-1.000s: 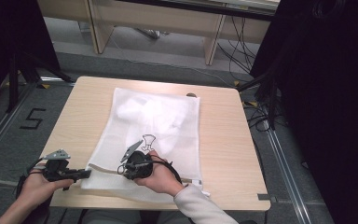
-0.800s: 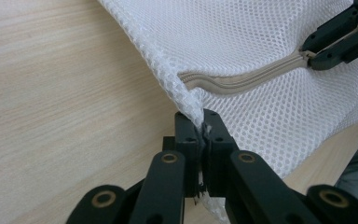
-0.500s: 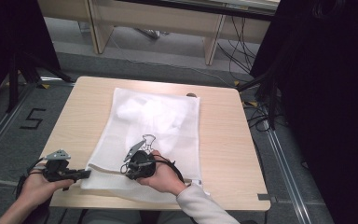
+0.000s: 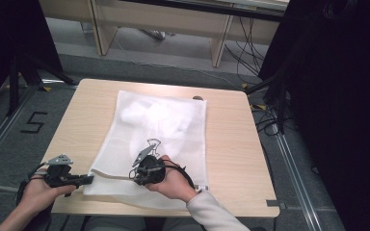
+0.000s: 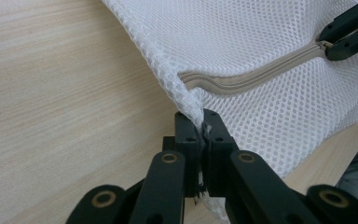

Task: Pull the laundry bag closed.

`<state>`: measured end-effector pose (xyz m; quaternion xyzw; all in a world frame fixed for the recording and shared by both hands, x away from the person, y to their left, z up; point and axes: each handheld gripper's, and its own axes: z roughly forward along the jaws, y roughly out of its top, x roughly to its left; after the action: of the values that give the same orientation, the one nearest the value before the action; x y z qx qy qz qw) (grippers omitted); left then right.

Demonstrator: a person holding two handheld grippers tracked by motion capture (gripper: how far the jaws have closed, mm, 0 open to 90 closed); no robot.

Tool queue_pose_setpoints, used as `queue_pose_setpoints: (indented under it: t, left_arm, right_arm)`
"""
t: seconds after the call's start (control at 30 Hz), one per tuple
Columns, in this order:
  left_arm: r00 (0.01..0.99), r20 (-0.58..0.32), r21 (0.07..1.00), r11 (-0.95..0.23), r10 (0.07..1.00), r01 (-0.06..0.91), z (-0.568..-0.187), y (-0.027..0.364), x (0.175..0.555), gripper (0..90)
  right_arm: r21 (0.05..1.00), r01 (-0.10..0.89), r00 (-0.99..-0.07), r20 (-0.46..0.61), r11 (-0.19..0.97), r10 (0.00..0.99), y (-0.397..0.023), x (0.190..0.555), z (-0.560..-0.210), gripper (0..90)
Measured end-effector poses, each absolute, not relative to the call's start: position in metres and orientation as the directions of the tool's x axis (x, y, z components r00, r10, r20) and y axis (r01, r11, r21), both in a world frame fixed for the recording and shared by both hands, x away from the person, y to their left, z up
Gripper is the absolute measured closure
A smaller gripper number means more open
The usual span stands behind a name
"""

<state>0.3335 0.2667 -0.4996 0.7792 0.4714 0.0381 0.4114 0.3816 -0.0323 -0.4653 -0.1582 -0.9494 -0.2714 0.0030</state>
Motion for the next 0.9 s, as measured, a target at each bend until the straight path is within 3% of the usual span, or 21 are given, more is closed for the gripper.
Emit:
queue_pose_setpoints:
  t: [0.9]
  left_arm:
    - [0.556,-0.325,0.675,-0.224,0.765,0.703,-0.5,0.267,0.334,86.0]
  right_arm:
    - [0.519,0.312,-0.946,0.091,0.796,0.311,-0.045,0.381,-0.463,82.5]
